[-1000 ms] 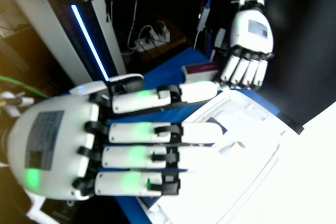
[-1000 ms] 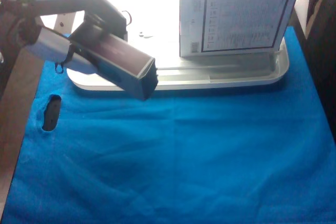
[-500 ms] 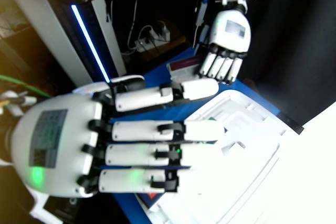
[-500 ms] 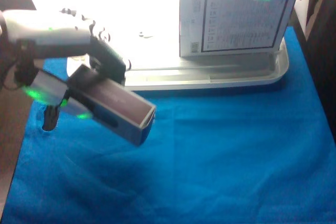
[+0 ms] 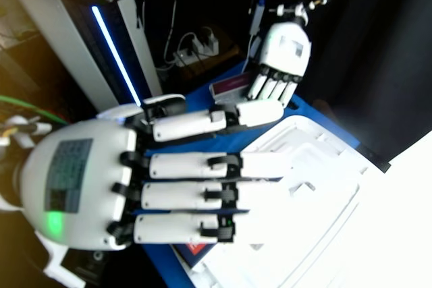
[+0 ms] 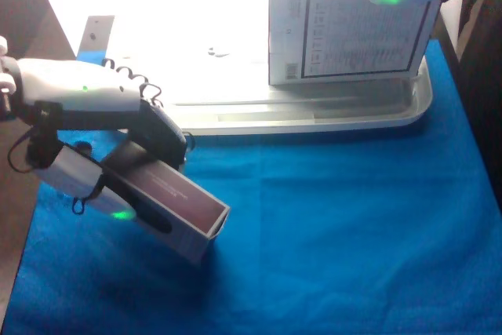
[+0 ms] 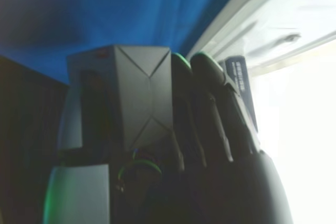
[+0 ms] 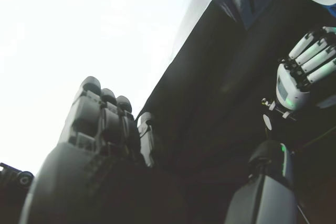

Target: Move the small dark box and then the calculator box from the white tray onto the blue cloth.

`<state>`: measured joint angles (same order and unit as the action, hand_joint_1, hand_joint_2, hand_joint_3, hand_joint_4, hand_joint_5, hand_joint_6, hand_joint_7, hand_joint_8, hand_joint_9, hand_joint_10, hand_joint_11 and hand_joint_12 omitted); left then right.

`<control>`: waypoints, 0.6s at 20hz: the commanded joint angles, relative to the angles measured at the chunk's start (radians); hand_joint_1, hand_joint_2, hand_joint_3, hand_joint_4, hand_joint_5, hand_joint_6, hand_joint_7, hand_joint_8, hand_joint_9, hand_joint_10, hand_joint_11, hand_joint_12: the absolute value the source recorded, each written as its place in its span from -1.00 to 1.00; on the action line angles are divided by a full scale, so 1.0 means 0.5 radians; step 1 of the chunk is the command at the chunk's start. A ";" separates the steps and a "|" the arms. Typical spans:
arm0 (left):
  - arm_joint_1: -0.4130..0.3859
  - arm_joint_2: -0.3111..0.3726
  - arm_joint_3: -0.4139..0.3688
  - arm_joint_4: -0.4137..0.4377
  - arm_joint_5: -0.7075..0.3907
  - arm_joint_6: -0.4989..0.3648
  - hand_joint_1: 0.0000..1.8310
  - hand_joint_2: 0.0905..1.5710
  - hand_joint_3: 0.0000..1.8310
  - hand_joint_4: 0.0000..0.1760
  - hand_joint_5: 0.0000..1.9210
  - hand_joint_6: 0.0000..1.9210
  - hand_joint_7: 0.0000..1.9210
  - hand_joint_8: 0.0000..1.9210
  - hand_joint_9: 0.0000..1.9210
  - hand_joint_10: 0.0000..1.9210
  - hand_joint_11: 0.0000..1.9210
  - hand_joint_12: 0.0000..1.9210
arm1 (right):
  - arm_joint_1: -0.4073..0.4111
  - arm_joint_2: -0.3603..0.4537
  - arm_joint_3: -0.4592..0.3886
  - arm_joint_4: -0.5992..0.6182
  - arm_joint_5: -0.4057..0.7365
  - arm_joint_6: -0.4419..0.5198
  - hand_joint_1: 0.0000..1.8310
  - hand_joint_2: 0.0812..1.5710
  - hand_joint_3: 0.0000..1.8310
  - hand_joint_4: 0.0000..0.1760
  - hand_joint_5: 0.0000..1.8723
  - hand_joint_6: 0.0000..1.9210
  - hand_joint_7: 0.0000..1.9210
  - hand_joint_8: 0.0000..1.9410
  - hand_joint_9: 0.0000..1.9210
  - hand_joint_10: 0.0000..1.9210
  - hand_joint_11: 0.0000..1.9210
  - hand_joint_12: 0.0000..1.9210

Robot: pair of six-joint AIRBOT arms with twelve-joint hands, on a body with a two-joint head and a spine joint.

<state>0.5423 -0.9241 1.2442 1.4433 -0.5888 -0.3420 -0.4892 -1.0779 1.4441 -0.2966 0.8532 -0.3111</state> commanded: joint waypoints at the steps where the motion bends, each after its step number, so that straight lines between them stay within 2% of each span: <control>1: -0.008 -0.014 0.005 -0.104 -0.056 -0.011 0.26 0.52 -1.00 -0.72 -0.12 0.22 -0.23 0.44 -0.43 -0.04 -0.70 0.54 | 0.031 -0.001 0.001 0.087 0.210 0.013 -0.50 -0.10 -0.99 0.76 -1.00 -1.00 -1.00 -1.00 -1.00 -1.00 -0.98 -0.97; 3: 0.018 -0.033 0.021 -0.114 -0.050 -0.011 0.27 0.51 -1.00 -0.73 -0.11 0.22 -0.23 0.42 -0.40 -0.23 -0.73 0.41 | 0.031 -0.002 0.001 0.086 0.210 0.013 -0.50 -0.10 -0.99 0.75 -1.00 -1.00 -1.00 -1.00 -1.00 -1.00 -0.99 -0.97; 4: 0.033 -0.041 0.031 -0.126 -0.048 -0.011 0.27 0.50 -1.00 -0.82 -0.09 0.19 -0.22 0.41 -0.37 -0.30 -0.73 0.39 | 0.031 -0.002 0.001 0.085 0.210 0.013 -0.50 -0.11 -1.00 0.74 -1.00 -1.00 -1.00 -1.00 -1.00 -1.00 -0.99 -0.97; 6: 0.047 -0.050 0.039 -0.134 -0.043 -0.011 0.28 0.50 -1.00 -0.89 -0.07 0.17 -0.22 0.41 -0.35 -0.32 -0.72 0.38 | 0.031 -0.002 0.001 0.084 0.210 0.013 -0.51 -0.13 -1.00 0.79 -1.00 -1.00 -1.00 -1.00 -1.00 -1.00 -0.99 -0.97; 8: 0.049 -0.053 0.043 -0.134 -0.040 -0.011 0.27 0.51 -1.00 -0.77 -0.11 0.22 -0.23 0.41 -0.33 -0.35 -0.68 0.36 | 0.031 -0.002 0.001 0.083 0.210 0.013 -0.49 -0.12 -1.00 0.84 -1.00 -1.00 -1.00 -1.00 -1.00 -1.00 -0.98 -0.96; 11: 0.049 -0.054 0.046 -0.136 -0.040 -0.011 0.27 0.51 -1.00 -0.76 -0.11 0.22 -0.23 0.43 -0.34 -0.35 -0.71 0.40 | 0.031 -0.004 0.001 0.079 0.210 0.013 -0.51 -0.15 -1.00 0.98 -1.00 -1.00 -1.00 -1.00 -1.00 -1.00 -0.98 -0.96; 12: 0.049 -0.054 0.046 -0.136 -0.042 -0.011 0.15 0.45 -1.00 -0.40 -0.08 0.18 -0.29 -0.09 -0.35 -0.37 -0.75 0.37 | 0.031 -0.005 0.001 0.079 0.210 0.013 -0.49 -0.18 -1.00 0.99 -1.00 -1.00 -1.00 -1.00 -1.00 -1.00 -1.00 -0.96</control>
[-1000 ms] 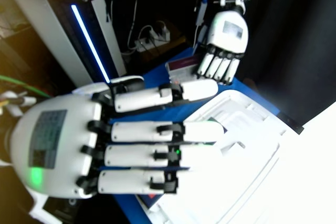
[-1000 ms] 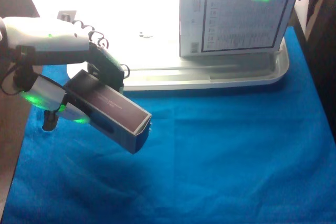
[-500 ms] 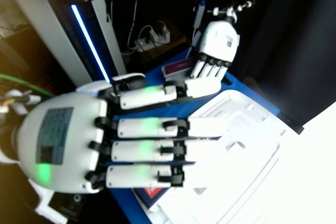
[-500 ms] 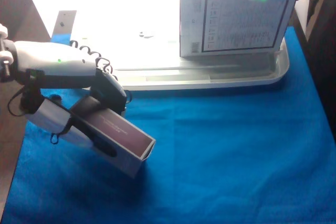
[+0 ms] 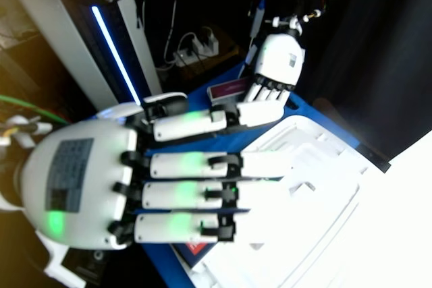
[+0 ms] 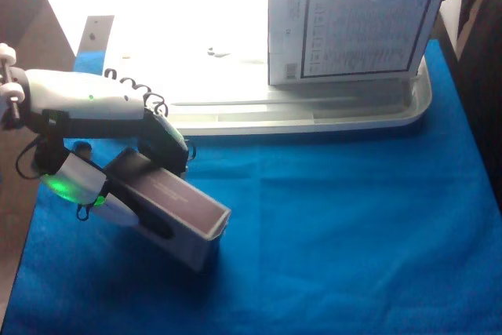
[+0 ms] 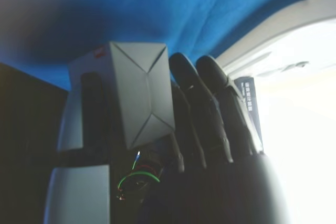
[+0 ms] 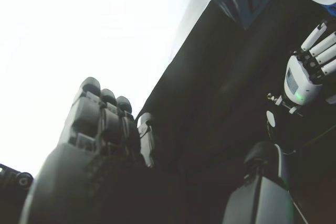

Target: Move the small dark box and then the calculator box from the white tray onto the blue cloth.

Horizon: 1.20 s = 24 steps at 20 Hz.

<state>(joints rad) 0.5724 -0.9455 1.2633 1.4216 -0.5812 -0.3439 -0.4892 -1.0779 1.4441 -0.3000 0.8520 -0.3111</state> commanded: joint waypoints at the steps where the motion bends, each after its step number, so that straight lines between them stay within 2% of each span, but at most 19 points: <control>1: -0.011 -0.011 0.008 -0.093 -0.061 -0.007 0.12 0.43 -1.00 -0.08 -0.07 0.16 -0.25 -0.38 -0.35 -0.42 -0.77 0.35 | 0.031 -0.006 0.001 0.085 0.212 0.013 -0.49 -0.18 -1.00 0.93 -1.00 -1.00 -1.00 -1.00 -1.00 -1.00 -0.99 -0.95; 2: -0.011 -0.011 0.008 -0.094 -0.064 -0.007 0.12 0.27 -1.00 -0.78 -0.17 -0.39 -0.23 -0.53 -0.37 -0.49 -0.81 0.28 | 0.031 -0.007 0.002 0.085 0.212 0.013 -0.47 -0.17 -1.00 0.92 -1.00 -1.00 -1.00 -1.00 -1.00 -1.00 -0.96 -0.93; 3: -0.011 -0.011 0.008 -0.098 -0.068 -0.007 0.10 0.21 -1.00 -0.80 -0.14 -0.67 -0.20 -0.65 -0.35 -0.59 -0.81 0.17 | 0.031 -0.008 0.002 0.085 0.212 0.013 -0.48 -0.16 -1.00 0.91 -1.00 -1.00 -1.00 -1.00 -1.00 -1.00 -0.96 -0.93; 4: -0.011 -0.011 0.008 -0.104 -0.073 -0.007 0.08 0.17 -1.00 -0.95 -0.11 -0.83 -0.19 -0.74 -0.33 -0.69 -0.81 0.11 | 0.031 -0.009 0.002 0.085 0.212 0.013 -0.48 -0.17 -0.99 0.90 -1.00 -1.00 -1.00 -1.00 -1.00 -1.00 -0.99 -0.78; 5: -0.012 -0.011 0.008 -0.109 -0.075 -0.007 0.02 0.11 -1.00 -1.00 -0.12 -0.90 -0.19 -0.80 -0.32 -0.74 -0.79 0.06 | 0.031 -0.009 0.002 0.085 0.212 0.013 -0.46 -0.16 -1.00 0.85 -1.00 -1.00 -1.00 -1.00 -1.00 -1.00 -1.00 -0.69; 7: -0.012 -0.011 0.012 -0.118 -0.077 -0.007 -0.01 0.04 -1.00 -1.00 -0.13 -0.96 -0.22 -0.84 -0.34 -0.79 -0.79 0.01 | 0.031 -0.011 0.002 0.085 0.213 0.013 -0.45 -0.15 -1.00 0.82 -1.00 -1.00 -1.00 -1.00 -1.00 -1.00 -1.00 -0.61; 9: -0.013 -0.011 0.016 -0.132 -0.082 -0.007 -0.07 0.00 -1.00 -0.84 -0.15 -0.97 -0.23 -0.85 -0.34 -0.80 -0.81 0.00 | 0.031 -0.011 0.002 0.085 0.213 0.013 -0.49 -0.14 -1.00 0.78 -1.00 -1.00 -1.00 -1.00 -1.00 -1.00 -1.00 -0.55; 10: -0.015 -0.010 0.023 -0.147 -0.087 -0.005 -0.10 -0.02 -1.00 -0.96 -0.17 -0.99 -0.25 -0.86 -0.36 -0.81 -0.81 0.00 | 0.031 -0.012 0.002 0.085 0.212 0.013 -0.50 -0.13 -1.00 0.80 -1.00 -1.00 -1.00 -1.00 -1.00 -1.00 -1.00 -0.60; 12: -0.029 -0.006 0.032 -0.202 -0.093 0.029 -0.16 -0.06 -1.00 -0.75 -0.32 -1.00 -0.32 -0.95 -0.44 -0.93 -0.92 -0.12 | 0.031 -0.013 0.004 0.085 0.212 0.013 -0.48 -0.13 -1.00 0.87 -1.00 -1.00 -1.00 -1.00 -0.99 -1.00 -1.00 -0.61; 14: -0.055 -0.006 0.044 -0.302 -0.092 0.115 -0.18 -0.06 -1.00 -0.70 -0.39 -1.00 -0.37 -0.99 -0.47 -0.97 -0.93 -0.19 | 0.032 -0.027 0.021 0.086 0.211 0.013 -0.45 -0.12 -1.00 0.88 -0.99 -1.00 -0.93 -0.99 -0.95 -0.99 -1.00 -0.53; 15: -0.066 -0.010 0.051 -0.324 -0.092 0.135 -0.20 -0.05 -1.00 -0.79 -0.43 -1.00 -0.41 -1.00 -0.49 -0.99 -0.93 -0.28 | 0.032 -0.038 0.033 0.087 0.208 0.013 -0.45 -0.10 -1.00 0.71 -0.96 -1.00 -0.90 -0.99 -0.93 -0.99 -1.00 -0.44; 16: -0.094 -0.021 0.063 -0.329 -0.090 0.150 -0.19 -0.08 -1.00 -0.58 -0.50 -1.00 -0.50 -1.00 -0.55 -1.00 -0.96 -0.41 | 0.032 -0.047 0.042 0.090 0.191 0.013 -0.40 -0.07 -1.00 0.56 -0.91 -0.99 -0.87 -1.00 -0.92 -0.99 -1.00 -0.41; 17: -0.135 -0.041 0.082 -0.328 -0.083 0.159 -0.19 -0.10 -1.00 -0.67 -0.55 -1.00 -0.55 -1.00 -0.59 -1.00 -0.95 -0.51 | 0.032 -0.051 0.051 0.090 0.166 0.013 -0.38 -0.07 -1.00 0.53 -0.90 -0.99 -0.87 -1.00 -0.92 -1.00 -1.00 -0.41; 18: -0.151 -0.048 0.090 -0.328 -0.078 0.165 -0.18 -0.10 -1.00 -0.97 -0.62 -1.00 -0.63 -1.00 -0.67 -1.00 -0.94 -0.63 | 0.032 -0.055 0.059 0.089 0.157 0.013 -0.32 -0.06 -1.00 0.37 -0.91 -1.00 -0.87 -1.00 -0.91 -0.99 -1.00 -0.41; 19: -0.167 -0.055 0.101 -0.339 -0.068 0.185 -0.19 -0.11 -1.00 -1.00 -0.66 -1.00 -0.67 -1.00 -0.71 -1.00 -0.89 -0.74 | 0.032 -0.065 0.072 0.087 0.125 0.013 -0.27 -0.06 -1.00 0.32 -0.91 -1.00 -0.85 -0.99 -0.89 -0.98 -1.00 -0.41; 20: -0.174 -0.060 0.113 -0.357 -0.058 0.203 -0.15 -0.13 -1.00 -1.00 -0.74 -1.00 -0.76 -1.00 -0.80 -1.00 -0.89 -0.89 | 0.032 -0.079 0.088 0.079 0.099 0.013 -0.17 -0.05 -1.00 0.23 -0.85 -1.00 -0.78 -1.00 -0.79 -0.99 -1.00 -0.19; 22: -0.187 -0.071 0.148 -0.402 -0.039 0.230 -0.15 -0.13 -1.00 -1.00 -0.75 -1.00 -0.77 -1.00 -0.81 -1.00 -0.90 -0.90 | 0.032 -0.121 0.123 0.066 0.035 0.013 -0.16 -0.05 -1.00 0.14 -0.84 -1.00 -0.77 -1.00 -0.78 -0.99 -1.00 -0.18; 23: -0.197 -0.080 0.168 -0.415 -0.031 0.231 -0.16 -0.12 -1.00 -1.00 -0.78 -1.00 -0.81 -1.00 -0.85 -1.00 -0.91 -0.92 | 0.032 -0.136 0.137 0.064 0.008 0.013 -0.15 -0.07 -1.00 -0.08 -0.81 -0.99 -0.75 -0.99 -0.76 -0.98 -1.00 -0.18; 24: -0.206 -0.086 0.186 -0.424 -0.023 0.231 -0.13 -0.10 -0.99 -1.00 -0.79 -1.00 -0.82 -1.00 -0.86 -1.00 -0.94 -0.93 | 0.032 -0.149 0.152 0.061 -0.020 0.013 -0.12 -0.09 -1.00 -0.20 -0.78 -0.99 -0.72 -0.99 -0.74 -0.99 -1.00 -0.15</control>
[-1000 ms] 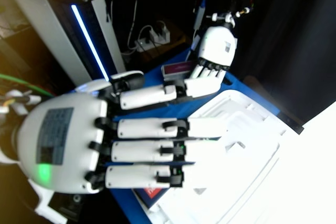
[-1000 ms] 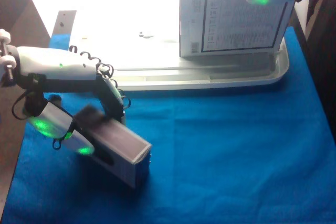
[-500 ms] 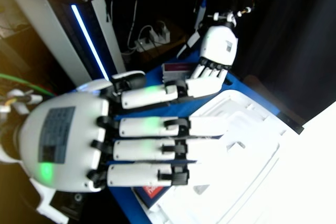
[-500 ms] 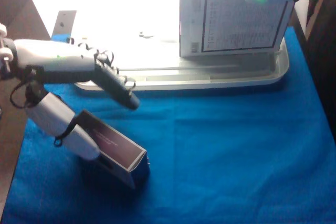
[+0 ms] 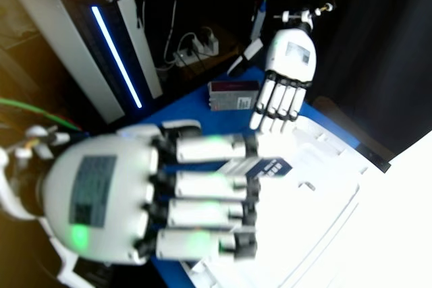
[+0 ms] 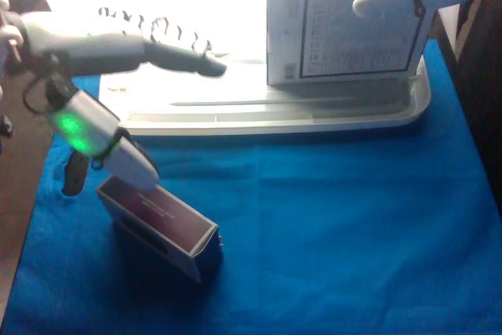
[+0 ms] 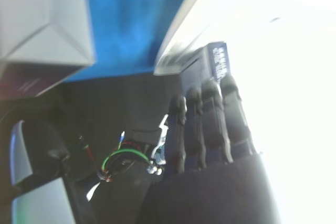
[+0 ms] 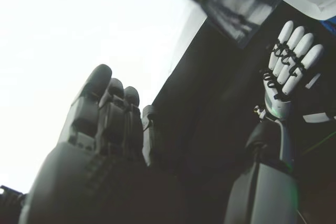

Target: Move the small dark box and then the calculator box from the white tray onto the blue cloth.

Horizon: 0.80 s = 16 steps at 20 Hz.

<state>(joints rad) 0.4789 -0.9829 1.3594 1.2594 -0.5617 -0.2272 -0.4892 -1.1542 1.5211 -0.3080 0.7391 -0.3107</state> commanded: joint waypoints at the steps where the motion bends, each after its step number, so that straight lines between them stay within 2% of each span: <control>1: -0.030 -0.012 0.007 -0.110 -0.053 -0.003 -0.12 -0.11 -0.99 -1.00 -0.80 -1.00 -0.82 -1.00 -0.86 -1.00 -0.94 -0.94 | 0.032 -0.010 0.011 0.067 0.176 0.012 -0.12 -0.10 -1.00 -0.35 -0.78 -1.00 -0.70 -0.99 -0.72 -0.99 -1.00 -0.11; 2: -0.041 -0.017 0.024 -0.126 -0.049 -0.002 -0.13 -0.09 -0.99 -1.00 -0.81 -1.00 -0.83 -1.00 -0.88 -1.00 -0.95 -0.94 | 0.035 -0.026 0.027 0.045 0.132 0.012 -0.19 -0.16 -1.00 -0.85 -0.83 -1.00 -0.72 -1.00 -0.74 -1.00 -1.00 -0.07; 4: -0.052 -0.021 0.042 -0.161 -0.049 0.019 -0.11 -0.06 -0.98 -1.00 -0.81 -1.00 -0.83 -1.00 -0.90 -1.00 -0.98 -0.96 | 0.035 -0.062 0.075 -0.001 0.094 0.084 -0.18 -0.22 -1.00 -0.79 -0.82 -1.00 -0.74 -1.00 -0.79 -1.00 -1.00 -0.10; 6: -0.060 -0.015 0.049 -0.254 -0.048 0.093 -0.12 -0.04 -0.98 -1.00 -0.80 -0.99 -0.84 -1.00 -0.88 -0.99 -0.97 -0.96 | 0.035 -0.141 0.205 -0.121 0.083 0.314 -0.18 -0.23 -1.00 -1.00 -0.80 -0.99 -0.68 -0.99 -0.74 -0.98 -1.00 -0.17; 7: -0.068 -0.016 0.057 -0.274 -0.045 0.110 -0.10 -0.06 -0.99 -1.00 -0.78 -0.99 -0.84 -0.99 -0.86 -0.99 -0.95 -0.95 | 0.035 -0.165 0.239 -0.150 0.048 0.347 -0.15 -0.20 -1.00 -1.00 -0.80 -1.00 -0.62 -1.00 -0.64 -0.99 -1.00 -0.04; 10: -0.081 -0.022 0.068 -0.274 -0.031 0.120 -0.09 -0.05 -0.99 -1.00 -0.81 -1.00 -0.83 -0.99 -0.84 -0.98 -0.95 -0.94 | 0.084 -0.192 0.256 -0.250 -0.080 0.347 -0.15 -0.17 -1.00 -1.00 -0.77 -1.00 -0.58 -1.00 -0.60 -0.99 -0.97 -0.05; 11: -0.085 -0.025 0.072 -0.275 -0.031 0.120 -0.08 -0.05 -0.99 -1.00 -0.80 -1.00 -0.81 -0.99 -0.82 -0.98 -0.94 -0.94 | 0.100 -0.201 0.264 -0.289 -0.126 0.347 -0.17 -0.17 -1.00 -1.00 -0.73 -1.00 -0.53 -1.00 -0.56 -0.99 -0.91 -0.11; 12: -0.097 -0.029 0.075 -0.274 -0.031 0.122 -0.08 -0.03 -1.00 -1.00 -0.78 -1.00 -0.80 -1.00 -0.81 -1.00 -0.95 -0.92 | 0.113 -0.224 0.284 -0.342 -0.184 0.350 -0.13 -0.16 -1.00 -1.00 -0.67 -1.00 -0.50 -1.00 -0.57 -1.00 -0.99 0.02; 16: -0.135 -0.036 0.073 -0.225 -0.019 0.123 -0.10 -0.04 -1.00 -1.00 -0.79 -1.00 -0.80 -1.00 -0.84 -1.00 -0.96 -0.91 | 0.124 -0.269 0.331 -0.428 -0.261 0.400 -0.13 -0.13 -1.00 -1.00 -0.64 -1.00 -0.48 -1.00 -0.51 -0.99 -0.90 -0.01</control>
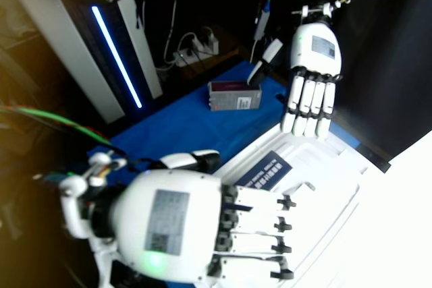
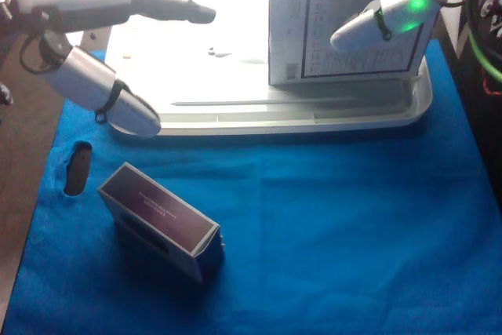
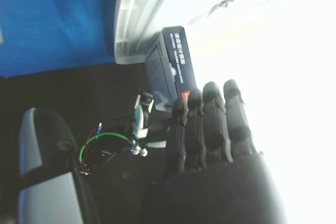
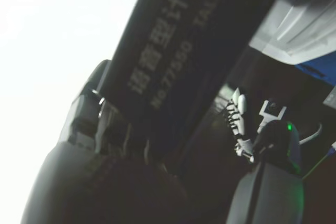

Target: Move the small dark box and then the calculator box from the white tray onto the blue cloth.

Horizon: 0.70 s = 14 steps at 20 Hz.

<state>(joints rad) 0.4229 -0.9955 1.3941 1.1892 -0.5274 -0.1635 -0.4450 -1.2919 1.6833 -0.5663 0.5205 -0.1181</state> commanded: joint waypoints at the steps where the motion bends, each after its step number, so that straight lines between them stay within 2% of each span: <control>1: -0.028 -0.013 0.004 -0.084 -0.089 -0.004 -0.09 -0.06 -1.00 -1.00 -0.78 -1.00 -0.78 -0.99 -0.82 -0.99 -0.95 -0.90 | 0.036 0.001 0.013 0.074 0.159 0.018 -0.14 -0.13 -1.00 -1.00 -0.63 -0.99 -0.48 -1.00 -0.53 -1.00 -0.92 -0.02; 3: -0.040 -0.015 0.004 -0.098 -0.116 -0.008 -0.10 -0.05 -1.00 -1.00 -0.78 -1.00 -0.75 -0.99 -0.80 -0.99 -0.95 -0.89 | 0.036 -0.003 0.016 0.054 0.119 0.019 -0.04 -0.17 -1.00 -1.00 -0.56 -0.99 -0.49 -1.00 -0.55 -1.00 -0.90 -0.07; 5: -0.056 -0.016 0.001 -0.100 -0.129 -0.009 -0.19 -0.03 -1.00 -1.00 -0.80 -1.00 -0.75 -0.99 -0.78 -0.98 -0.92 -0.87 | 0.036 -0.012 0.026 0.018 0.061 0.019 0.01 -0.21 -1.00 -1.00 -0.51 -1.00 -0.43 -1.00 -0.44 -0.99 -0.70 -0.43; 6: -0.060 -0.017 0.002 -0.099 -0.129 -0.009 -0.21 -0.03 -1.00 -1.00 -0.80 -1.00 -0.74 -0.99 -0.77 -0.98 -0.90 -0.86 | 0.036 -0.019 0.033 0.009 0.045 0.019 0.01 -0.22 -1.00 -1.00 -0.50 -1.00 -0.41 -1.00 -0.42 -1.00 -0.65 -0.51; 7: -0.062 -0.019 0.005 -0.100 -0.128 -0.009 -0.21 -0.03 -1.00 -1.00 -0.80 -1.00 -0.74 -0.99 -0.77 -0.98 -0.90 -0.86 | 0.036 -0.023 0.037 0.008 0.038 0.019 0.01 -0.22 -1.00 -1.00 -0.50 -1.00 -0.41 -1.00 -0.42 -1.00 -0.65 -0.51; 8: -0.062 -0.019 0.008 -0.105 -0.128 -0.009 -0.22 -0.03 -1.00 -1.00 -0.78 -1.00 -0.75 -1.00 -0.75 -1.00 -0.98 -0.66 | 0.035 -0.029 0.043 0.007 0.031 0.019 0.02 -0.20 -1.00 -1.00 -0.51 -1.00 -0.42 -1.00 -0.46 -1.00 -0.69 -0.44; 10: -0.061 -0.019 0.006 -0.106 -0.130 -0.009 -0.22 -0.04 -1.00 -1.00 -0.79 -1.00 -0.76 -1.00 -0.76 -1.00 -1.00 -0.65 | 0.035 -0.030 0.057 0.008 0.016 0.019 0.06 -0.19 -1.00 -1.00 -0.49 -0.99 -0.40 -0.99 -0.44 -0.99 -0.68 -0.43; 13: -0.061 -0.023 0.003 -0.105 -0.132 -0.009 -0.20 -0.01 -0.99 -1.00 -0.79 -1.00 -0.76 -1.00 -0.78 -1.00 -1.00 -0.66 | 0.035 -0.030 0.075 0.008 -0.011 0.030 0.16 -0.09 -1.00 -1.00 -0.37 -1.00 -0.28 -1.00 -0.23 -1.00 -0.44 -0.58; 14: -0.061 -0.024 0.004 -0.105 -0.125 -0.008 -0.20 0.01 -0.99 -1.00 -0.79 -1.00 -0.76 -1.00 -0.78 -1.00 -1.00 -0.65 | 0.035 -0.030 0.077 0.008 -0.018 0.030 0.20 -0.06 -1.00 -1.00 -0.24 -0.99 -0.16 -0.99 -0.12 -0.98 -0.32 -0.55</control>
<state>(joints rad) 0.4049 -1.0061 1.3937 1.1889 -0.5472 -0.1642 -0.4450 -1.3071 1.7187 -0.5953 0.4286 -0.1081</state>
